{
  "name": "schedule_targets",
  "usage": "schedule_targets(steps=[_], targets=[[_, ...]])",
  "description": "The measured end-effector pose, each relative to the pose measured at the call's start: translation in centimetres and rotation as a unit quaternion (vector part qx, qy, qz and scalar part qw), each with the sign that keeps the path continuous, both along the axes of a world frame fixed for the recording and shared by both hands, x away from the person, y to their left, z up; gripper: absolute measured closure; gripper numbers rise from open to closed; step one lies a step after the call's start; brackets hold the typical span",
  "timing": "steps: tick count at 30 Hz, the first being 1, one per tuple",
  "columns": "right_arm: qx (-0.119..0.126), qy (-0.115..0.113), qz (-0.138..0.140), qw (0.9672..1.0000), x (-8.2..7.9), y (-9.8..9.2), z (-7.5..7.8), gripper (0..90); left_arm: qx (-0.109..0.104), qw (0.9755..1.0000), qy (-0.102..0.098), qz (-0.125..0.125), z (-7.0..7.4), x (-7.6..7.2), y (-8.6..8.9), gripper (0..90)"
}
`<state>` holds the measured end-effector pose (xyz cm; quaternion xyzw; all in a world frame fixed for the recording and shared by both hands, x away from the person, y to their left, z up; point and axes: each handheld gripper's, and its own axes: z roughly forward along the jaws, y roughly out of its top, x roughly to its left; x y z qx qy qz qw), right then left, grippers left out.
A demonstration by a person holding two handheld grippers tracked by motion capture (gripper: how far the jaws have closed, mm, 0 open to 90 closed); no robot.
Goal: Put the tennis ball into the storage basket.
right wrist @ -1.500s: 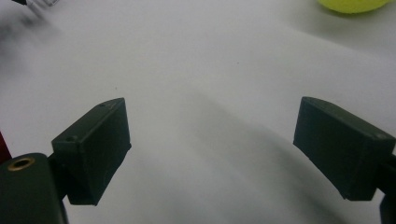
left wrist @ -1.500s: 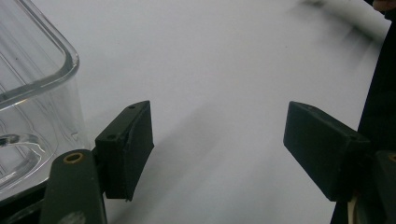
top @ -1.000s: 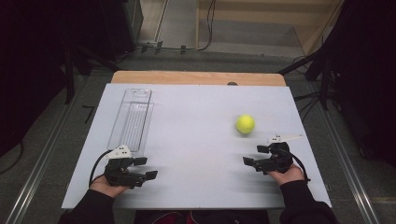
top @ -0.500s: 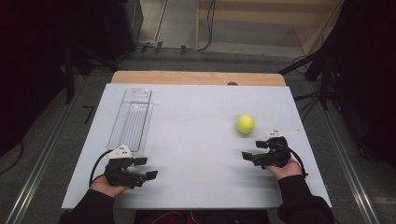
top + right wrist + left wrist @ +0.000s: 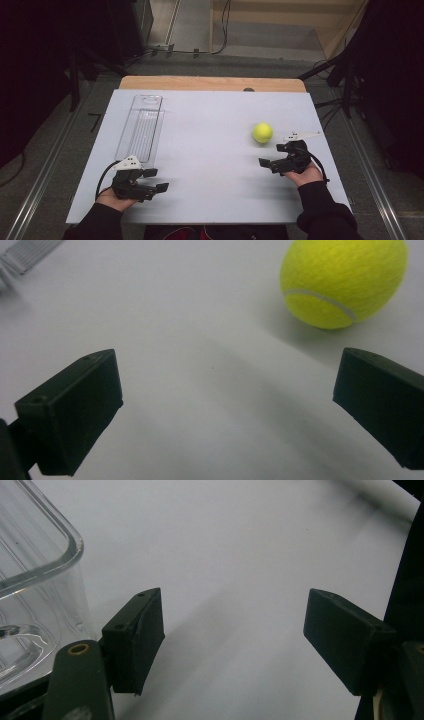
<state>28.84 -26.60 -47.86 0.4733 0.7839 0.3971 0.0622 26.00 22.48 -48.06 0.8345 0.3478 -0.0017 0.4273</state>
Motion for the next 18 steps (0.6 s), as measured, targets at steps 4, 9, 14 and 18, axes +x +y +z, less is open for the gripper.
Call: schedule_targets(steps=[4,9,14,18], targets=[[-0.001,0.0,-0.007,1.0,0.3,-0.2,0.4,0.0,-0.001,1.0,0.0,0.0,0.0,0.0,0.0,24.6],[0.0,-0.006,-0.014,0.9999,1.1,-0.4,1.2,0.0,-0.002,1.0,-0.001,0.0,0.0,0.0,0.0,24.6],[-0.005,-0.006,-0.014,0.9999,1.5,-0.3,1.7,0.0,-0.001,1.0,-0.001,0.0,0.0,0.0,0.0,24.6],[-0.005,-0.008,-0.016,0.9998,2.1,-0.3,2.3,0.0,-0.001,1.0,-0.001,0.0,0.0,0.0,0.0,24.6]])
